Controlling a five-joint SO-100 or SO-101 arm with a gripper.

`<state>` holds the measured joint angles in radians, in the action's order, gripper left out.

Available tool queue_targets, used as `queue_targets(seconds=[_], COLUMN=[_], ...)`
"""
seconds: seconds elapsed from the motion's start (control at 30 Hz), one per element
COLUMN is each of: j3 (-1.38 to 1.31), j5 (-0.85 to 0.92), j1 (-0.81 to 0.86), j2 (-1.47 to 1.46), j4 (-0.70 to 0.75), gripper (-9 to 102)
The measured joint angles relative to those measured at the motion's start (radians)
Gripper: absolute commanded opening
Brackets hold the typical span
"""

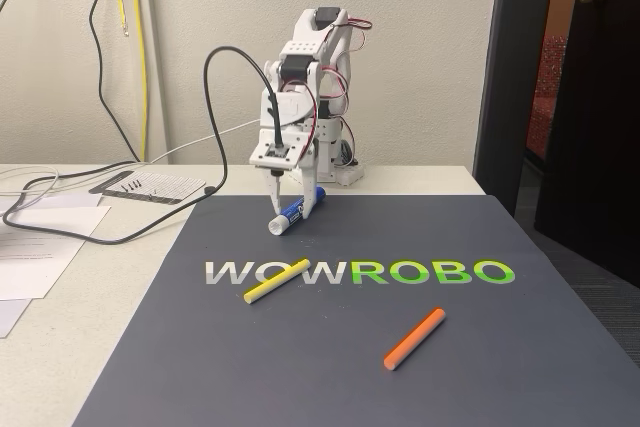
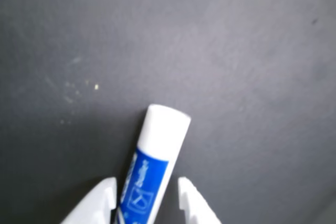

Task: Pick up the blue marker.

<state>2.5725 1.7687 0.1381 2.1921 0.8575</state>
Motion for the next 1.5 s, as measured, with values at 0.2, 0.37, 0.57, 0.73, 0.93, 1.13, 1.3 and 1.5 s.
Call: queue_targets(seconds=[0.2, 0.37, 0.57, 0.73, 0.93, 1.13, 1.3, 1.5], j3=[0.000, 0.011, 0.023, 0.023, 0.002, -0.183, -0.351, -0.488], j5=[0.009, 0.014, 0.026, 0.026, 0.009, -0.106, -0.259, -0.462], j1=[0.018, 0.020, 0.023, 0.023, 0.021, -0.040, -0.114, -0.206], j2=[-0.015, -0.029, -0.032, -0.032, -0.028, -0.028, -0.028, -0.028], j4=[-0.049, -0.080, -0.114, -0.115, -0.051, 0.178, 0.357, 0.476], gripper=[16, 7, 1, 0, 0, 0, 0, 0])
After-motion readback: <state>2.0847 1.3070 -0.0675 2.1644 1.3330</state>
